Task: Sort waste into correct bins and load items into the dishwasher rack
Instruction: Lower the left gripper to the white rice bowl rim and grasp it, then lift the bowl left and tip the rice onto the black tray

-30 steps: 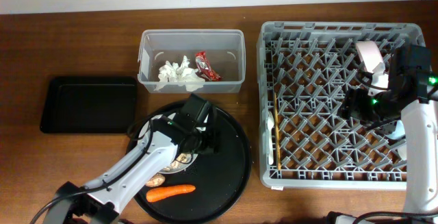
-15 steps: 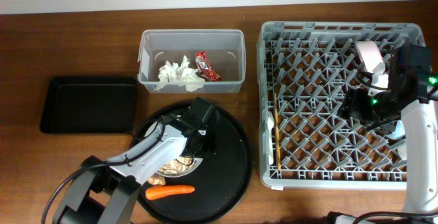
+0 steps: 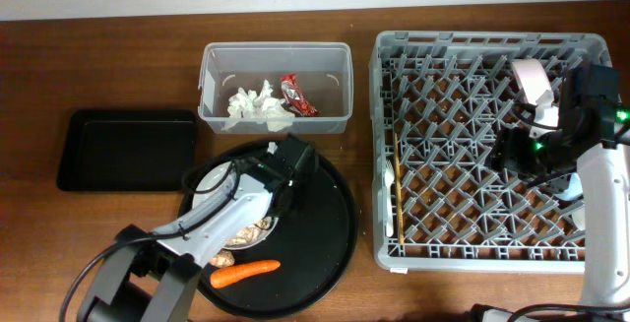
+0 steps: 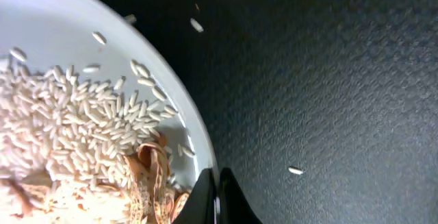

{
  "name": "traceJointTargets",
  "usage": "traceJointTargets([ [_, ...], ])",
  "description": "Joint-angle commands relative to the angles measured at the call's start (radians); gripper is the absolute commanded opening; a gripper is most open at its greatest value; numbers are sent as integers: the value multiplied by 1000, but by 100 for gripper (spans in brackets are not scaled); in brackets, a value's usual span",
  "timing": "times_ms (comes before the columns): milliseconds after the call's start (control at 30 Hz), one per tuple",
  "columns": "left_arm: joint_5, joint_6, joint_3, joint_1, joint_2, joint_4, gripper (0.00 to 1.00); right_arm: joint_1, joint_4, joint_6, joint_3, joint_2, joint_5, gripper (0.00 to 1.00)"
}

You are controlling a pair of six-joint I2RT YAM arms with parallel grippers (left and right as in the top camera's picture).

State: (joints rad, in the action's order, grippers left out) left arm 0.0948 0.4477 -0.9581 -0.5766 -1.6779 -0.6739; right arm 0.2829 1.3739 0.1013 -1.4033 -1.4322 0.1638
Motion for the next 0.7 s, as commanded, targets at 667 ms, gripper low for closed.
traceJointTargets([
  [667, 90, -37, -286, 7, 3, -361, 1, 5, 2, -8, 0, 4, 9, 72],
])
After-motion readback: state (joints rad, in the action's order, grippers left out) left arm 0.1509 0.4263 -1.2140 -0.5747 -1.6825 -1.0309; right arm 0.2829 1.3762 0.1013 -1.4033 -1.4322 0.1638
